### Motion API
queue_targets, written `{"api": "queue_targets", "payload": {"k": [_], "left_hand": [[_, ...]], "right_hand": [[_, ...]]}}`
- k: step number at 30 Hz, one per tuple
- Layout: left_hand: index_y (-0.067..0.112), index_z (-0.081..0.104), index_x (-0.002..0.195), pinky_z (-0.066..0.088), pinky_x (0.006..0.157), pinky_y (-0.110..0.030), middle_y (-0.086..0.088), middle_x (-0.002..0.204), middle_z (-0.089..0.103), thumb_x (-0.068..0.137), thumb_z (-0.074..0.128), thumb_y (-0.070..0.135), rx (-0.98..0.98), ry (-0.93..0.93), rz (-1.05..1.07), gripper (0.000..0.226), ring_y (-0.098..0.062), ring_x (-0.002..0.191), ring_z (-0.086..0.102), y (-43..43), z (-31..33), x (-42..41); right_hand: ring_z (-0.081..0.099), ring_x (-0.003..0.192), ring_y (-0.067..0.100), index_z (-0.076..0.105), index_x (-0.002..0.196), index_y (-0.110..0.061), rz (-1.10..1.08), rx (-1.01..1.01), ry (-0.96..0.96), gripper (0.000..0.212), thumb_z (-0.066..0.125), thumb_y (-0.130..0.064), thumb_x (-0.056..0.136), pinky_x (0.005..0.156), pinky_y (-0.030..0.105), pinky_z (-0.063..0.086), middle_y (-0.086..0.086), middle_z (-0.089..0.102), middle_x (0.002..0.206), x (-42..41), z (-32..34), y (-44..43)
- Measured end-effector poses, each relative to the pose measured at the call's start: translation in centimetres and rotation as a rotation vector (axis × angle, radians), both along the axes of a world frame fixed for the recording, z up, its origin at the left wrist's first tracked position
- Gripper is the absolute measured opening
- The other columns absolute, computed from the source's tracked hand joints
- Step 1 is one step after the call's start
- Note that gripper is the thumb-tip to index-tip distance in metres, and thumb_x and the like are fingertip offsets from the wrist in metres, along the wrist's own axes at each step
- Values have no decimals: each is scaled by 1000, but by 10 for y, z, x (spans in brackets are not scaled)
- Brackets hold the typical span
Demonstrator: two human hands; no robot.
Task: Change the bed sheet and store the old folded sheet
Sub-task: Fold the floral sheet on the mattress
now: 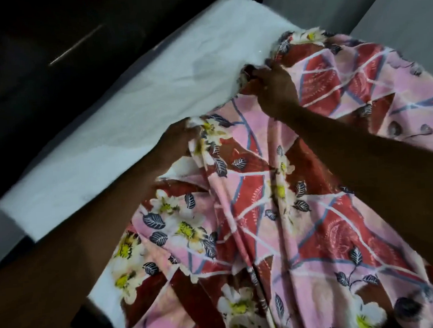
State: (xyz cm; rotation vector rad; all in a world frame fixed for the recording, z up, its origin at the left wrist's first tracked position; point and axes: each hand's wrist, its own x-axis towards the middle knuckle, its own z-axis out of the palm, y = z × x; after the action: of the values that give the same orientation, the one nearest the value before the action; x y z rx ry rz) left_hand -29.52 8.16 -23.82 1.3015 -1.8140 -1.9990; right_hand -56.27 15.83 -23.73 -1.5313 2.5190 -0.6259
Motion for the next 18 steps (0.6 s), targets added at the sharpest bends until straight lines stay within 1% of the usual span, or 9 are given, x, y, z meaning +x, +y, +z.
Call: {"api": "queue_targets", "payload": {"k": [1, 2, 4, 6, 8, 10, 13, 16, 18], "left_hand": [[20, 61, 88, 46, 67, -27, 11, 64, 62, 97, 59, 31, -100, -2, -43, 14, -8, 62, 59, 4, -5, -5], [19, 61, 90, 44, 69, -28, 8, 69, 63, 95, 57, 41, -234, -29, -101, 23, -14, 68, 63, 9, -12, -7], [16, 62, 110, 42, 75, -29, -5, 94, 69, 91, 53, 55, -473, -146, -173, 44, -26, 92, 65, 17, -17, -8], [22, 54, 130, 46, 82, -30, -2, 116, 67, 81, 56, 71, -475, -211, -176, 69, -21, 104, 63, 22, -19, 4], [30, 48, 135, 49, 93, -40, 2, 128, 63, 72, 57, 80, -533, -361, -275, 81, -21, 116, 59, 28, -23, 30], [33, 46, 139, 45, 97, -47, -1, 128, 60, 76, 60, 73, -751, -556, -342, 76, -27, 121, 54, 34, -31, 69], [23, 50, 140, 41, 94, -52, -10, 130, 59, 80, 50, 66, -978, -653, -240, 74, -37, 123, 51, 40, -38, 136], [21, 49, 140, 41, 92, -52, -11, 134, 54, 82, 51, 66, -1042, -744, -165, 73, -36, 124, 47, 43, -50, 197], [19, 53, 134, 42, 86, -49, -11, 127, 55, 85, 50, 64, -1098, -801, -232, 66, -36, 116, 51, 46, -56, 221]], "right_hand": [[56, 124, 37, 75, 112, -14, 102, -34, 33, 44, 53, -11, 74, 104, 42, 48, 14, 63, 132, 15, 2, 1], [51, 130, 35, 72, 120, -13, 183, -33, -5, 54, 51, -10, 69, 110, 41, 42, 13, 58, 140, 31, 5, 3], [52, 129, 31, 63, 133, -16, 369, 45, -92, 63, 57, -19, 70, 112, 36, 38, 10, 56, 143, 57, 4, 9], [57, 120, 31, 63, 133, -22, 488, 168, -60, 58, 63, -27, 75, 103, 42, 48, 7, 63, 132, 78, -4, 14], [55, 116, 32, 70, 120, -26, 433, 345, 5, 42, 65, -31, 79, 94, 43, 51, 6, 65, 122, 92, -2, 22], [57, 116, 31, 74, 111, -27, 277, 389, 60, 27, 64, -28, 85, 89, 39, 51, 5, 67, 120, 93, -6, 27], [59, 111, 34, 73, 110, -22, 97, 258, 131, 26, 58, -17, 90, 81, 39, 51, 9, 67, 118, 98, -9, 29], [62, 102, 34, 73, 107, -21, 142, 63, 70, 25, 55, -21, 89, 79, 39, 52, 9, 69, 109, 126, -6, 38], [63, 95, 32, 72, 102, -21, 162, -19, 54, 23, 54, -23, 88, 74, 37, 52, 9, 70, 102, 160, -7, 58]]}}
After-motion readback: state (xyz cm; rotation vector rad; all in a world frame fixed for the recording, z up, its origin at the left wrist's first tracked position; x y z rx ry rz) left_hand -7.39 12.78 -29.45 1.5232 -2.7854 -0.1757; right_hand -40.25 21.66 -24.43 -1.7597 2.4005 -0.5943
